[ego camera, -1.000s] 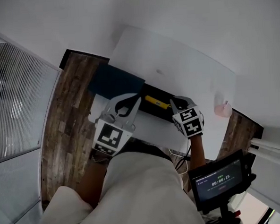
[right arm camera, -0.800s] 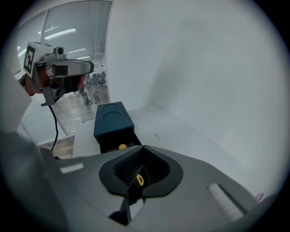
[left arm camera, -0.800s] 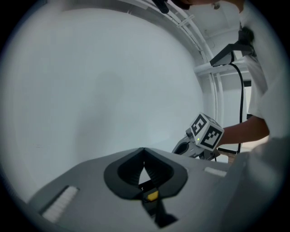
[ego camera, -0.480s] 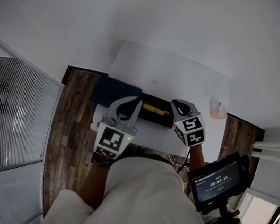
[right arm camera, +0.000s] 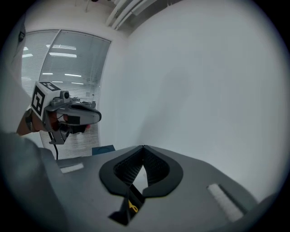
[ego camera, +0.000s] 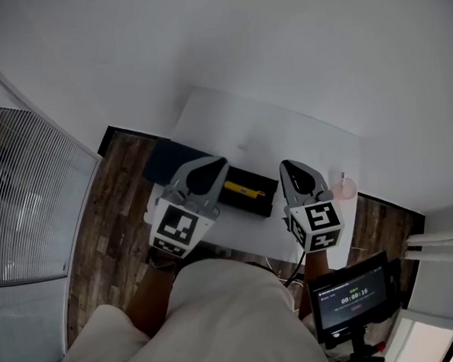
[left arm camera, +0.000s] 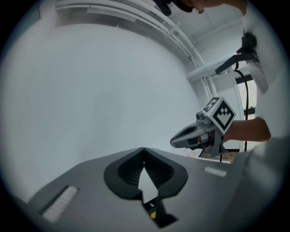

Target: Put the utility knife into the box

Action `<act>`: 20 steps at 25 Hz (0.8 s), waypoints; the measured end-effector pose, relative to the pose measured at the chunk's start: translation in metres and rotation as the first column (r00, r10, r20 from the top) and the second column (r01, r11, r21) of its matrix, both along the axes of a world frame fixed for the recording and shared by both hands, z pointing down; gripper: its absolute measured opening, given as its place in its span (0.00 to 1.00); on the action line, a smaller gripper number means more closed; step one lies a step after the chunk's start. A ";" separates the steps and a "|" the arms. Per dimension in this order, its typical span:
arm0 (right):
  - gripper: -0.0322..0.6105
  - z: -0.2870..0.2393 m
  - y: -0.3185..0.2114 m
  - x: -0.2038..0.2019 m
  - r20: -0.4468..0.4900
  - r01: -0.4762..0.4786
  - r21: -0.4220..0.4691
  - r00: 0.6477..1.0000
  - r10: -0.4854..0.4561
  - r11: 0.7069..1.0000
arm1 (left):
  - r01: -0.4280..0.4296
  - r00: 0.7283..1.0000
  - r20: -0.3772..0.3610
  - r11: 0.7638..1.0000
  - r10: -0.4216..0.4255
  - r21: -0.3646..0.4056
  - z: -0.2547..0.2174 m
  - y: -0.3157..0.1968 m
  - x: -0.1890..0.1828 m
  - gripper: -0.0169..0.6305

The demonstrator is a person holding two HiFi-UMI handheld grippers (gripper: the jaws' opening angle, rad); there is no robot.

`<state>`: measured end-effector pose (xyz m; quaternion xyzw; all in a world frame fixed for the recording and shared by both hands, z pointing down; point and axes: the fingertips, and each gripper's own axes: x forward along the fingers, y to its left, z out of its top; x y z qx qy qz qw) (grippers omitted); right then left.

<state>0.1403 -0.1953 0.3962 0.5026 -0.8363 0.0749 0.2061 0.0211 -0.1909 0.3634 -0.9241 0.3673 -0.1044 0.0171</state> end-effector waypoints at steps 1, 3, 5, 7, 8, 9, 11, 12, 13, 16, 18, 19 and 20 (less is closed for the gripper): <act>0.05 -0.005 -0.001 0.001 0.009 -0.006 0.016 1.000 0.006 1.000 | -0.005 1.000 -0.004 1.000 0.005 0.006 -0.002 -0.002 0.001 0.02; 0.05 -0.017 -0.002 0.005 0.028 -0.022 0.050 0.999 0.021 0.998 | -0.016 1.000 -0.009 1.000 0.016 0.024 -0.007 -0.005 0.004 0.02; 0.05 -0.029 -0.002 0.011 0.039 -0.042 0.083 0.998 0.039 0.996 | -0.029 0.999 -0.013 0.999 0.030 0.043 -0.013 -0.007 0.008 0.02; 0.05 -0.038 -0.002 0.016 0.043 -0.057 0.110 0.998 0.052 0.992 | -0.038 0.999 -0.019 0.998 0.039 0.056 -0.018 -0.008 0.011 0.02; 0.05 -0.042 -0.002 0.017 0.043 -0.059 0.122 0.998 0.054 0.991 | -0.039 0.999 -0.024 0.997 0.041 0.061 -0.020 -0.010 0.011 0.02; 0.05 -0.046 -0.002 0.017 0.042 -0.059 0.133 0.998 0.053 0.989 | -0.040 0.999 -0.029 0.997 0.042 0.065 -0.022 -0.011 0.011 0.02; 0.05 -0.053 -0.001 0.017 0.040 -0.058 0.151 0.998 0.053 0.987 | -0.044 0.998 -0.047 0.997 0.047 0.071 -0.027 -0.014 0.009 0.02; 0.05 -0.056 0.000 0.017 0.041 -0.061 0.158 0.998 0.055 0.986 | -0.045 0.997 -0.057 0.996 0.049 0.076 -0.030 -0.014 0.009 0.02; 0.05 -0.058 0.001 0.018 0.042 -0.064 0.162 0.997 0.058 0.985 | -0.045 0.997 -0.063 0.996 0.050 0.082 -0.033 -0.015 0.008 0.02; 0.05 -0.060 0.004 0.021 0.036 -0.074 0.166 0.997 0.069 0.983 | -0.042 0.997 -0.068 0.994 0.048 0.097 -0.039 -0.012 0.005 0.02; 0.05 -0.062 0.004 0.024 0.028 -0.083 0.170 0.996 0.079 0.982 | -0.042 0.997 -0.065 0.994 0.049 0.096 -0.040 -0.012 0.006 0.02; 0.05 -0.063 0.004 0.025 0.027 -0.088 0.172 0.996 0.085 0.981 | -0.044 0.997 -0.064 0.994 0.050 0.095 -0.040 -0.013 0.007 0.02; 0.05 -0.064 0.002 0.026 0.028 -0.094 0.175 0.996 0.090 0.980 | -0.046 0.997 -0.062 0.994 0.052 0.095 -0.039 -0.015 0.007 0.02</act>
